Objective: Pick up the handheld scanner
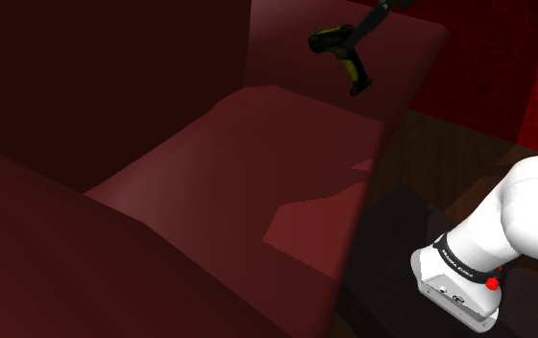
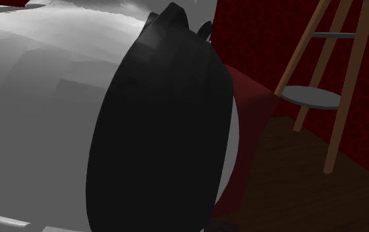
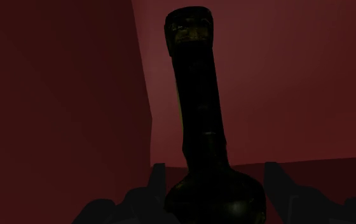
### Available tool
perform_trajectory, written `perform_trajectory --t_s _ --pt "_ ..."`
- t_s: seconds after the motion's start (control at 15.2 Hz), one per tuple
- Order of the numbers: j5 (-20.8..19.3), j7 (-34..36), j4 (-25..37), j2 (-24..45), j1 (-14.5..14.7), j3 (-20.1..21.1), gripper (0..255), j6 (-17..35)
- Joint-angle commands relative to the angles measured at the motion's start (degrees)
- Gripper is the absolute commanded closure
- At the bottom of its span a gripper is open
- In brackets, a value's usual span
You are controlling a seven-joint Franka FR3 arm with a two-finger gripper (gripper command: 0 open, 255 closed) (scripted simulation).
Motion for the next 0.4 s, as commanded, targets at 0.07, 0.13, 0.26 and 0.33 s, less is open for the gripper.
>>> perform_trajectory --t_s 0.07,0.13,0.26,0.33 --pt "-0.26 0.58 2.49 0.12 -0.05 0.05 255 -2.29" --pt "-0.33 0.77 3.33 0.22 -0.05 0.07 255 -3.02" --pt "-0.40 0.99 4.30 0.34 -0.05 0.09 255 -3.85" --pt "-0.40 0.99 4.31 0.34 -0.05 0.09 255 -3.85"
